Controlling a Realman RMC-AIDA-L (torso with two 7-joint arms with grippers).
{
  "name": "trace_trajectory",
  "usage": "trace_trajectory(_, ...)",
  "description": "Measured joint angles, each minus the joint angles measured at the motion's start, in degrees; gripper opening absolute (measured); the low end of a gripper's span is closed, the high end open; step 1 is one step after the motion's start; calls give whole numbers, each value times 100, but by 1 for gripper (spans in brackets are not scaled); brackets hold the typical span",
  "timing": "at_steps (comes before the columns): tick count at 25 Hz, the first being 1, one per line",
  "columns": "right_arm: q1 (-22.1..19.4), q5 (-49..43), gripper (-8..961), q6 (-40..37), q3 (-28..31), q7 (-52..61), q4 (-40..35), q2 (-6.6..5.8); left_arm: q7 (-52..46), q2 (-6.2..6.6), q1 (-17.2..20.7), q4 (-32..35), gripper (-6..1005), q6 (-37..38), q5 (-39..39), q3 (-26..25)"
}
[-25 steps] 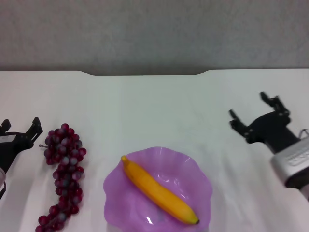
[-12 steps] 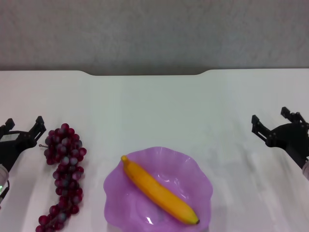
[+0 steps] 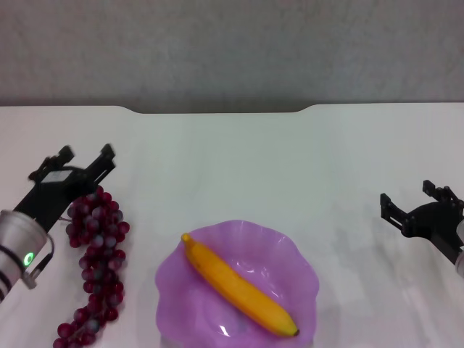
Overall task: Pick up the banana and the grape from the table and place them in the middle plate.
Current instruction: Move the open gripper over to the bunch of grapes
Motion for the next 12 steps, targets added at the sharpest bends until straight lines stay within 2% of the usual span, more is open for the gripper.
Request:
trace_trajectory(2,1,-3,884,43,0,1,-7,-2,11,194,346,1065,863,-785,362,-83)
trace_trajectory(4,2,-7,884,53,-1,2,-9,-6,97,301,655,2128,864,-1840,733,-290)
trace_trajectory(6,3,-8,884,54,-12,5,-11,-10,171,300,908,3018,864,-2995,1165,-558)
trace_trajectory(8,5,-9,884,53,-34,7,-12,-11,208,267,1043,3641,864,-3960,1463,-704)
trace_trajectory(12,7,-10,884,53,-53,8,-14,-12,620,252,1117,4851,865,-6124,1562,-796)
